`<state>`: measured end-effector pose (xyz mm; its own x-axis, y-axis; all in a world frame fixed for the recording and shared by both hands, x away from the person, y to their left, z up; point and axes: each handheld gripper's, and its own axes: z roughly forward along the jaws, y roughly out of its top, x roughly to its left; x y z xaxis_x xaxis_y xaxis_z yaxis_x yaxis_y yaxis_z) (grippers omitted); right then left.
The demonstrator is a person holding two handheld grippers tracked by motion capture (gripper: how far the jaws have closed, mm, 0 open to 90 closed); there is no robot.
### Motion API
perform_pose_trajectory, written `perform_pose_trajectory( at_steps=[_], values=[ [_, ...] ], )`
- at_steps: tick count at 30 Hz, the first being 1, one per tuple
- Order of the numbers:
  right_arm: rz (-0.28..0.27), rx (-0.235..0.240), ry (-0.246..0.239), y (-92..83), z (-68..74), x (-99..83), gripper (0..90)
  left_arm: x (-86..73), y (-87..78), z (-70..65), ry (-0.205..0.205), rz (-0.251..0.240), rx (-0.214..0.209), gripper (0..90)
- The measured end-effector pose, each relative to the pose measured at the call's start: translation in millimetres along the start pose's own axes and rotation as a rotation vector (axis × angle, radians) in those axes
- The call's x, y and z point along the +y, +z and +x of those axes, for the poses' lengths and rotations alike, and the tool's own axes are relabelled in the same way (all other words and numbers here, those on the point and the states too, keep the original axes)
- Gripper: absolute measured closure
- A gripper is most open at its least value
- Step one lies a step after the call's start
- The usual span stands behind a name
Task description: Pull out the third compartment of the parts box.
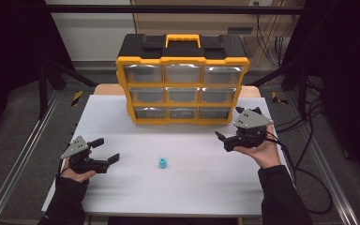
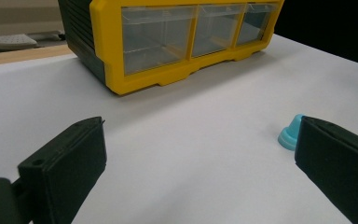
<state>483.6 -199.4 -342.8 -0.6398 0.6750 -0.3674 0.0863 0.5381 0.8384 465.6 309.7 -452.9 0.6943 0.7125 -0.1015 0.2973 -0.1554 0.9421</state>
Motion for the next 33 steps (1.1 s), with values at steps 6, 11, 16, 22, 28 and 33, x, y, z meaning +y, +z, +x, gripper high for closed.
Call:
perform_pose_trajectory(
  at_steps=[6, 11, 16, 22, 28, 33],
  values=[
    [0.013, -0.01, -0.025, 1.3, -0.6, 4.0, 0.9, 0.0, 0.1, 0.0, 0.001, 0.001, 0.0, 1.6],
    [0.027, -0.01, -0.045, 3.7, -0.6, 7.0, 1.1, 0.2, -0.3, 0.0, 0.001, -0.003, -0.001, 1.5],
    [0.047, -0.014, -0.077, 5.5, 1.0, 10.4, 1.0, 0.3, -0.4, 0.0, 0.001, -0.003, 0.0, 1.5],
    [0.067, -0.019, -0.112, 7.5, 2.0, 16.8, 1.1, 0.4, -0.4, 0.1, 0.001, -0.003, 0.001, 1.6],
    [0.096, -0.029, -0.168, 10.2, 4.6, 23.6, 1.1, 0.4, -0.5, 0.0, 0.001, -0.002, 0.002, 1.5],
    [0.115, -0.043, -0.211, 11.5, 4.0, 32.2, 1.1, 0.3, -0.2, 0.1, 0.0, 0.0, 0.003, 1.6]
  ],
)
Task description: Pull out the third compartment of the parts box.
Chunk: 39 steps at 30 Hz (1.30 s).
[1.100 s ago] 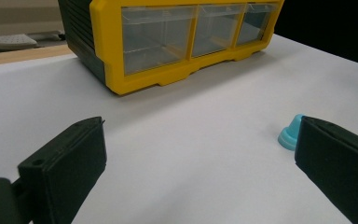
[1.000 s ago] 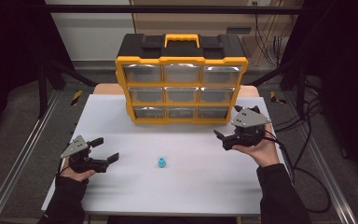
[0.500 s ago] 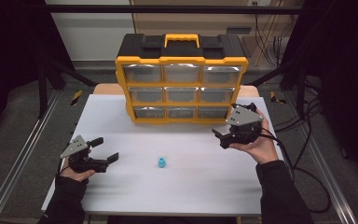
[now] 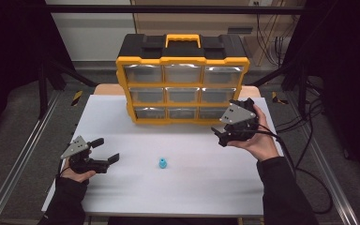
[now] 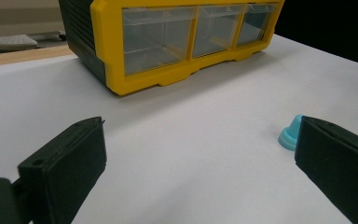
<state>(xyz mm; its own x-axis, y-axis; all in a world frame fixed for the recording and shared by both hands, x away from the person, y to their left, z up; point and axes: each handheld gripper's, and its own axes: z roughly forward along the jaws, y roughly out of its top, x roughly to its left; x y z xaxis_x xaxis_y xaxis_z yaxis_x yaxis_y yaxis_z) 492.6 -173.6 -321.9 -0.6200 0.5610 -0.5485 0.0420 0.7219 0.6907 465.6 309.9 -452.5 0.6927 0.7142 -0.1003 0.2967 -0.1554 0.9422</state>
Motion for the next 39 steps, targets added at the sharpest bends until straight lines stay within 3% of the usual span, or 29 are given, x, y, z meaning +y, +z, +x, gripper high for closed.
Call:
perform_pose_trajectory(
  at_steps=[22, 35, 39],
  values=[
    [0.045, -0.064, -0.153, 2.2, -12.5, 25.9, 0.8, -0.3, 1.0, 0.0, 0.001, 0.003, 0.0, 1.7],
    [0.059, -0.094, -0.192, 5.0, -20.2, 34.3, 0.5, -0.2, 1.0, -0.1, 0.003, 0.004, 0.0, 1.7],
    [0.058, -0.112, -0.226, 5.3, -25.9, 38.4, 0.5, -0.2, 1.0, -0.1, 0.004, 0.004, 0.0, 1.7]
  ],
)
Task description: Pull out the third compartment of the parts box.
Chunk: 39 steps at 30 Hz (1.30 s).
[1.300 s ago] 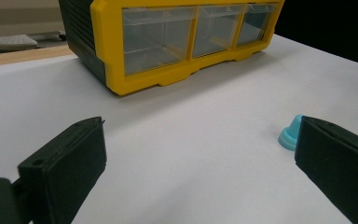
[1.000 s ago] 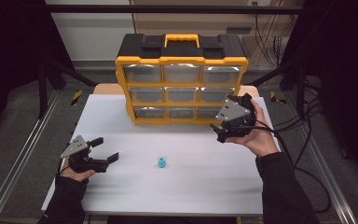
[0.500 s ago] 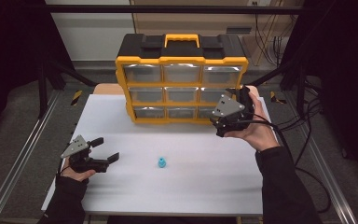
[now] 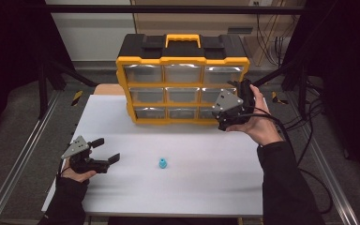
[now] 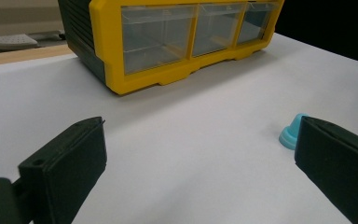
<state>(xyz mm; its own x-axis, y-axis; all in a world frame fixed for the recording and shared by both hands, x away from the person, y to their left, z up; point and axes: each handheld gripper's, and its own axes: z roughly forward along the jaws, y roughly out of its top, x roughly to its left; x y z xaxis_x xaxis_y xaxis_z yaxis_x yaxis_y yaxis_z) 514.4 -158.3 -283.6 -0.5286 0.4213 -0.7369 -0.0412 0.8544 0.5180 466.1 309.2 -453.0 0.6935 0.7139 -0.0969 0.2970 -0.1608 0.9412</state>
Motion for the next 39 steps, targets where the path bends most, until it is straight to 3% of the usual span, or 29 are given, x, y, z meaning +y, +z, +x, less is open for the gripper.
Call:
perform_pose_trajectory(
  at_steps=[14, 25, 28, 39],
  values=[
    [0.031, -0.03, -0.037, 6.1, -10.1, 7.0, 0.4, 0.1, -0.1, 0.1, -0.001, -0.002, 0.001, 1.8],
    [0.027, -0.051, -0.121, 11.1, -16.5, 15.8, 0.4, 0.0, 0.1, 0.2, 0.0, -0.001, 0.002, 1.8],
    [0.036, -0.05, -0.111, 12.1, -16.7, 16.7, 0.4, 0.0, 0.1, 0.1, 0.0, -0.002, 0.002, 1.8],
    [0.071, -0.06, -0.163, 22.3, -22.1, 19.9, 0.3, 0.0, 0.2, 0.1, 0.001, -0.002, 0.002, 1.8]
  ],
)
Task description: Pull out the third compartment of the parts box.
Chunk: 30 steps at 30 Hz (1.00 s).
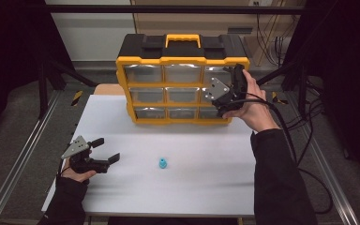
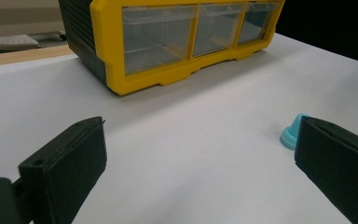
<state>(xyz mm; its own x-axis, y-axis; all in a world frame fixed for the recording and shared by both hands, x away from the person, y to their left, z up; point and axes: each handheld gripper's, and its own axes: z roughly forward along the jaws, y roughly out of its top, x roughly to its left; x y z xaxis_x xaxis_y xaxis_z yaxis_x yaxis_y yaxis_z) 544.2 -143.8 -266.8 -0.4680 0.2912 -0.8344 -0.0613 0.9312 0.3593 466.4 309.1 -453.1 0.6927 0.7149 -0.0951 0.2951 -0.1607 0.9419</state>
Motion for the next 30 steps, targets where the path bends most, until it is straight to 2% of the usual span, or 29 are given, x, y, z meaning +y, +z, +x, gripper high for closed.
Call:
perform_pose_trajectory(
  at_steps=[3, 21, 30],
  values=[
    [-0.007, -0.007, -0.024, 2.4, -2.4, 0.4, 0.4, 0.0, 0.1, -0.1, 0.001, 0.0, 0.0, 1.8],
    [0.017, -0.022, -0.078, 17.0, -6.9, 0.4, 1.7, -0.1, 0.5, -0.3, 0.003, 0.001, 0.002, 1.7],
    [0.013, -0.031, -0.127, 22.7, -8.1, -0.8, 3.7, -0.1, 0.4, -0.2, 0.004, 0.0, 0.005, 1.8]
  ],
)
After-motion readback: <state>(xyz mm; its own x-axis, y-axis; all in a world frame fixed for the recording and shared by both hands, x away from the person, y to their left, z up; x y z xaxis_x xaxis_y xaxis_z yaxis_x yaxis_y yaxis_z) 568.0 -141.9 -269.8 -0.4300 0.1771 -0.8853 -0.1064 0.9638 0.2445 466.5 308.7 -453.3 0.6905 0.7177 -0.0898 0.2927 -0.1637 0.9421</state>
